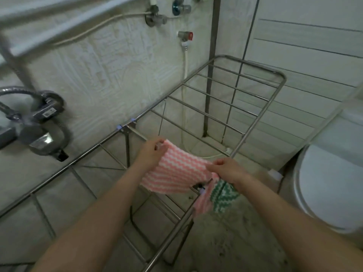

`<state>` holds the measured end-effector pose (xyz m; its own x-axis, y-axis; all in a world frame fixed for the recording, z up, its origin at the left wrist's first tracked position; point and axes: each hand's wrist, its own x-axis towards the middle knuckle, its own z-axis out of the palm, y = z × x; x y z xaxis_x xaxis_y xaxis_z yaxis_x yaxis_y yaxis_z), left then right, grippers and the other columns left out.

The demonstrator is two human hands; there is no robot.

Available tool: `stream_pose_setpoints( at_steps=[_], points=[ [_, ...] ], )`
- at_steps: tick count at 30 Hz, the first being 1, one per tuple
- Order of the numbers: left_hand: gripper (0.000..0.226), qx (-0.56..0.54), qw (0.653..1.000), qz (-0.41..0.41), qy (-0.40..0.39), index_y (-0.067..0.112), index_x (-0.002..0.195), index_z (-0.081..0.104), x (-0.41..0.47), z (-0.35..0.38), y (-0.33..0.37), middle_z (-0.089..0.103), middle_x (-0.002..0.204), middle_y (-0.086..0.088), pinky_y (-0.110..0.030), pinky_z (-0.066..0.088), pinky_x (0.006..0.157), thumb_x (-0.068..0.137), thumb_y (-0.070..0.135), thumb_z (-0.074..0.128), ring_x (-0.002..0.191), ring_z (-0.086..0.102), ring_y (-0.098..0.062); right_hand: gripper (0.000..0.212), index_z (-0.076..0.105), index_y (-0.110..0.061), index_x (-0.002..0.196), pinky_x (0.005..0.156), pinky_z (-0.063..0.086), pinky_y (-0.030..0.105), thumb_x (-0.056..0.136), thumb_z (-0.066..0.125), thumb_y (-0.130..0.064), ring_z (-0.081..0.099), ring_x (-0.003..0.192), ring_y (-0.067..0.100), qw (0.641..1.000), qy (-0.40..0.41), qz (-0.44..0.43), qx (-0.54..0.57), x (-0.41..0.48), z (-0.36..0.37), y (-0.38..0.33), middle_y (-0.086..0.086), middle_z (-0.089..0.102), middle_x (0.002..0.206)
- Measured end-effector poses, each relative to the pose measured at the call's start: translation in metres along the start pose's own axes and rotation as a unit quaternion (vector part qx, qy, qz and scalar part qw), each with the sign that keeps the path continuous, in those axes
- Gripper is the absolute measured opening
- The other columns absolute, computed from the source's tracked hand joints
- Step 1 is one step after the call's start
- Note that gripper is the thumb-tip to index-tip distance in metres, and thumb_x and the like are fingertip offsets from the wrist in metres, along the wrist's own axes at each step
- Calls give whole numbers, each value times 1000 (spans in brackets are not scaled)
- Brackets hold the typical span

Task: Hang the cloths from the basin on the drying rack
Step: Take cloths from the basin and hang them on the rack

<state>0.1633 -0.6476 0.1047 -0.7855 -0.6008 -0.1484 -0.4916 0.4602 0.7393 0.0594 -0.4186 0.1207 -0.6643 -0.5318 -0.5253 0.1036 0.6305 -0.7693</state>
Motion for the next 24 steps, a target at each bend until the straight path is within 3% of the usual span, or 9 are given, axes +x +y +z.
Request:
stream_pose_setpoints(
  at_steps=[2, 6, 10, 13, 15, 18, 21, 24],
  points=[
    [26, 14, 1000, -6, -4, 26, 111, 61, 12, 16, -11, 65, 100, -2, -26, 44, 68, 92, 40, 52, 86, 60, -21, 17, 59, -12, 75, 53, 28, 25, 88, 62, -21, 40, 57, 15, 999, 21, 9, -39, 13, 2, 4, 10, 48, 68],
    [25, 81, 997, 9, 7, 27, 115, 58, 31, 32, -11, 64, 106, -1, -28, 45, 72, 94, 38, 48, 88, 58, -19, 17, 58, -13, 72, 56, 34, 27, 87, 54, -17, 51, 64, 20, 990, 71, 9, -122, 34, 0, 4, 6, 55, 67],
    [26, 117, 993, 16, 26, 22, 117, 55, 44, 44, -7, 65, 110, -7, -33, 46, 79, 97, 35, 46, 98, 59, -27, 26, 56, -8, 109, 77, 43, 33, 93, 41, -22, 59, 97, 29, 972, 106, 24, -206, 49, -1, 4, 14, 63, 107],
    [28, 95, 994, -8, 49, 24, 123, 49, 47, 53, -10, 64, 110, -8, -33, 45, 80, 96, 31, 47, 99, 60, -27, 30, 47, -10, 119, 78, 45, 35, 96, 41, -28, 58, 97, 30, 964, 133, 14, -231, 51, 2, 7, 15, 62, 113],
    [34, 35, 995, -42, 84, 24, 128, 46, 45, 54, -12, 63, 107, -6, -36, 47, 84, 94, 28, 50, 99, 60, -27, 36, 43, -15, 126, 74, 46, 35, 95, 47, -32, 61, 89, 27, 963, 132, -6, -234, 50, 2, 10, 11, 65, 106],
    [32, 45, 994, -6, 100, 25, 120, 55, 32, 52, -13, 58, 114, 0, -36, 47, 91, 89, 26, 60, 108, 53, -21, 26, 55, -24, 115, 64, 47, 30, 92, 53, -35, 61, 67, 16, 965, 66, -51, -249, 43, 0, 10, -3, 66, 81],
    [18, 106, 990, 83, 37, 22, 99, 70, 12, 58, -21, 60, 108, 6, -27, 42, 88, 83, 31, 66, 104, 50, -13, 16, 71, -28, 97, 75, 54, 31, 88, 59, -34, 64, 76, 6, 951, -32, -71, -301, 34, 3, 4, -11, 70, 89],
    [37, 178, 970, 160, -33, 28, 100, 70, 1, 69, -34, 64, 108, 6, -39, 46, 92, 79, 54, 55, 107, 52, -16, 14, 74, -29, 88, 64, 49, 25, 86, 61, -33, 63, 71, 3, 924, -50, -68, -372, 28, 12, -1, -12, 72, 84]
  ],
)
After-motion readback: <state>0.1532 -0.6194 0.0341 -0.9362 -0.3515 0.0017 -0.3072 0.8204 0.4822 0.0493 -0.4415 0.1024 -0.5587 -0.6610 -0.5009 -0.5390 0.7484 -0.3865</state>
